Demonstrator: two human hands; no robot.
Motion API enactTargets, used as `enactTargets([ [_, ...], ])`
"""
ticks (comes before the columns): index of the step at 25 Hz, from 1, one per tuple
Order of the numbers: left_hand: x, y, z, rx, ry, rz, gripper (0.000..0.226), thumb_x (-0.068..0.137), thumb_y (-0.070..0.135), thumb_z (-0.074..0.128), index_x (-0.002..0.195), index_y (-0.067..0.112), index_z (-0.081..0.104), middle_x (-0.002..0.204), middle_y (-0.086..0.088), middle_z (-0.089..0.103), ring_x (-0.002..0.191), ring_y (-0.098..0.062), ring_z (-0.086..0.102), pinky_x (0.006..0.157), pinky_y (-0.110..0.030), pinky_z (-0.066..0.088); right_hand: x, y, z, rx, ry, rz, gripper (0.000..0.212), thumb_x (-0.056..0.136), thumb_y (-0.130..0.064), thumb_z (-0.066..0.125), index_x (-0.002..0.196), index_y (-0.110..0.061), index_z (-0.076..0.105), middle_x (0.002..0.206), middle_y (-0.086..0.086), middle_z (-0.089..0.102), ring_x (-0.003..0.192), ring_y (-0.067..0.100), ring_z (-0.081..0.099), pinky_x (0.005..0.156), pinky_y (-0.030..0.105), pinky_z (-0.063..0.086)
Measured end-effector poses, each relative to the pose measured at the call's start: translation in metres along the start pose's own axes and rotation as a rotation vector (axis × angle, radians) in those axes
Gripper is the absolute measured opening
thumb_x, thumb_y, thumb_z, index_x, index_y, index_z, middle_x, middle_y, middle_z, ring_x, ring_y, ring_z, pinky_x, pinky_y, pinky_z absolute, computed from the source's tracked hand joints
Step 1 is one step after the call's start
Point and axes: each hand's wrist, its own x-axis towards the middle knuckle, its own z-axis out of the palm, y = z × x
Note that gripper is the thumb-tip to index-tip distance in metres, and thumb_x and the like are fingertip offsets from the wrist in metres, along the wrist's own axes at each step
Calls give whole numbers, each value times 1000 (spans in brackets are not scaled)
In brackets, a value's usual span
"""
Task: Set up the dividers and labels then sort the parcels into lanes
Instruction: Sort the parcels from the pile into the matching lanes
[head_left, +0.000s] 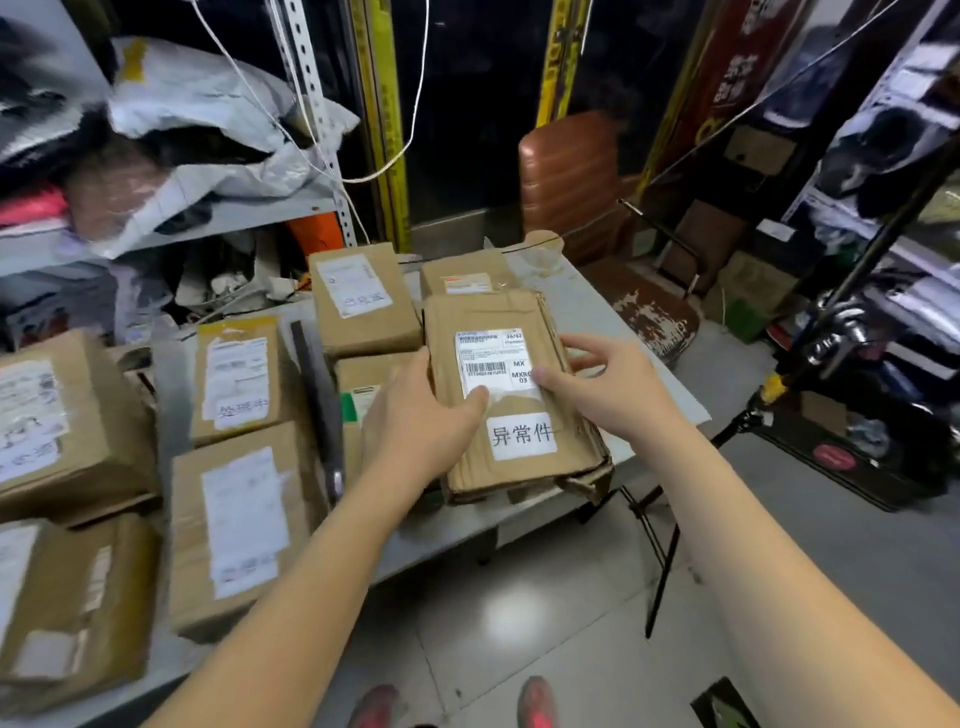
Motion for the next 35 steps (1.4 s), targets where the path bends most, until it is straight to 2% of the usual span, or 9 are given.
enactTargets([
  [2, -4, 14, 35, 15, 19, -72, 50, 81, 54, 69, 126, 36, 58, 120, 9, 66, 111, -20, 63, 90, -41, 53, 18, 30, -17, -43, -44, 3, 71, 76, -57, 80, 140, -33, 59, 114, -8, 70, 102, 12, 67, 91, 43, 58],
  [6, -5, 25, 84, 69, -16, -204, 57, 87, 50, 66, 138, 27, 50, 129, 3, 62, 120, -26, 58, 93, -37, 48, 43, 71, -27, -78, -158, 5, 70, 80, -51, 80, 142, -29, 58, 115, -5, 70, 103, 13, 66, 90, 37, 56],
  [10, 3, 16, 117, 101, -24, -261, 78, 68, 65, 52, 136, 28, 46, 123, -6, 59, 117, -32, 58, 98, -49, 50, 60, 89, -21, -82, -255, 0, 70, 84, -42, 79, 146, -22, 53, 129, 0, 67, 108, 16, 62, 86, 28, 50],
  [17, -2, 6, 133, 173, -86, -339, 60, 85, 50, 64, 133, 19, 47, 117, -9, 55, 114, -33, 57, 93, -42, 50, 74, 110, -23, -174, -318, -14, 72, 80, -49, 81, 143, -25, 56, 119, -3, 67, 101, 15, 63, 82, 27, 49],
  [19, 1, 3, 140, 208, -82, -347, 74, 89, 48, 64, 147, 12, 36, 128, -13, 54, 123, -35, 54, 96, -42, 48, 75, 111, -15, -183, -351, -23, 68, 83, -44, 79, 143, -24, 56, 122, -3, 68, 99, 13, 60, 80, 24, 45],
  [21, 4, 4, 149, 238, -59, -334, 91, 92, 42, 63, 160, 7, 13, 140, -18, 48, 129, -36, 50, 100, -43, 46, 78, 113, -9, -193, -347, -34, 67, 83, -41, 79, 143, -22, 56, 129, -1, 68, 104, 15, 62, 82, 23, 44],
  [24, 2, 2, 166, 239, -44, -322, 97, 93, 33, 62, 161, 7, -3, 145, -19, 42, 128, -36, 50, 101, -45, 47, 82, 117, -6, -237, -323, -27, 68, 82, -40, 81, 143, -21, 59, 129, 0, 69, 115, 17, 63, 85, 21, 43],
  [30, 4, -10, 190, 190, 4, -317, 85, 90, 27, 64, 160, 15, 16, 144, -15, 46, 125, -32, 47, 105, -43, 43, 86, 130, -3, -253, -293, 3, 58, 88, -36, 76, 140, -17, 60, 130, 3, 68, 118, 21, 63, 88, 25, 46],
  [35, 4, -13, 193, 180, 40, -294, 87, 92, 26, 62, 161, 19, 10, 146, -13, 42, 127, -33, 45, 105, -43, 41, 85, 137, 8, -251, -260, 15, 63, 89, -40, 74, 145, -17, 56, 133, 3, 67, 119, 23, 63, 97, 33, 51],
])
